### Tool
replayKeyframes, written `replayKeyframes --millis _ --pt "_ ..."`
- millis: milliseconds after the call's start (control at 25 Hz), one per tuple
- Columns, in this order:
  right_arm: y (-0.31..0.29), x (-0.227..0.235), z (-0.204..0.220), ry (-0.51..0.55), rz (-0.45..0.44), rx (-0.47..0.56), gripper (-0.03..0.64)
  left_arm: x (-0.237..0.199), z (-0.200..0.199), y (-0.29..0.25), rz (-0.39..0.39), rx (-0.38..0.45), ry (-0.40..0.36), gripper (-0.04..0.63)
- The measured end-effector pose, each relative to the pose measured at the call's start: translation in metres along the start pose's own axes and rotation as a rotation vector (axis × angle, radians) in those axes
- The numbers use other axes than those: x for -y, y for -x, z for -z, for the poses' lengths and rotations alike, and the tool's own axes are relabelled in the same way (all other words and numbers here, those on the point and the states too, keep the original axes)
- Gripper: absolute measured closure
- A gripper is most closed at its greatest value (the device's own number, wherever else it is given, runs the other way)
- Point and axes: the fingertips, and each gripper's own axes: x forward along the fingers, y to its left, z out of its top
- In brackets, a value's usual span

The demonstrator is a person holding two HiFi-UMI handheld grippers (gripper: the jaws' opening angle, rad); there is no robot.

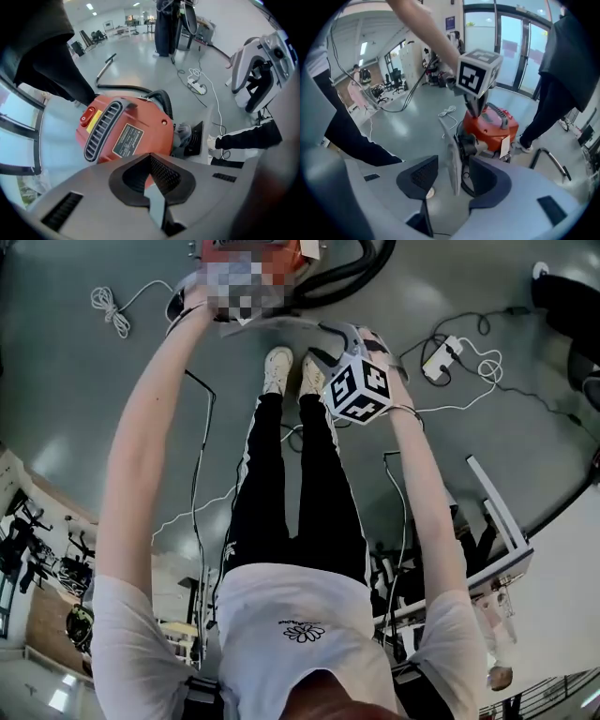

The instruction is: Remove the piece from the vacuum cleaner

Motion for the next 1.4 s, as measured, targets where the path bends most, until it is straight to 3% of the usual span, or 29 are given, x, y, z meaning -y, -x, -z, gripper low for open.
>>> replayKeyframes --millis 120,280,400,520,760,800,840,880,1040,1400 --pt "-0.037 -0.008 0.026 0.006 -0.039 -0.078 0.424 0.003 0.0 -0.006 0.026 -0.012 -0.055 0.591" --pt "-0.07 -0.015 0.055 0.027 -0.062 -0.186 0.423 0.005 -0.006 -0.004 0.035 -0.046 -0.052 0.591" --pt "-0.081 -0.006 0.065 -0.037 -0.042 -0.231 0.425 0.004 -0.006 -0.002 0.034 -0.094 -0.103 0.591" --pt "-0.088 0.002 0.07 -0.062 -0.039 -0.274 0.423 0.004 -0.005 0.0 0.029 -0.107 -0.079 0.591" --pt "-0.111 0.007 0.076 0.007 -0.055 -0.384 0.426 0.003 -0.004 -0.003 0.048 -0.118 -0.07 0.591" --pt "-0.113 0.007 0.079 0.024 -0.047 -0.412 0.446 0.003 -0.004 -0.003 0.057 -0.117 -0.069 0.591" --pt "-0.115 0.008 0.082 0.037 -0.03 -0.435 0.561 0.004 -0.004 -0.004 0.063 -0.115 -0.067 0.591" --pt "-0.116 0.008 0.084 0.036 -0.013 -0.445 0.588 0.004 -0.004 -0.004 0.066 -0.114 -0.067 0.591" --pt "-0.118 0.005 0.084 -0.031 0.001 -0.429 0.592 0.004 -0.002 -0.006 0.061 -0.099 -0.062 0.591" --pt "-0.113 -0.025 0.08 -0.021 -0.022 -0.409 0.592 0.004 -0.003 -0.001 0.063 -0.123 -0.054 0.591"
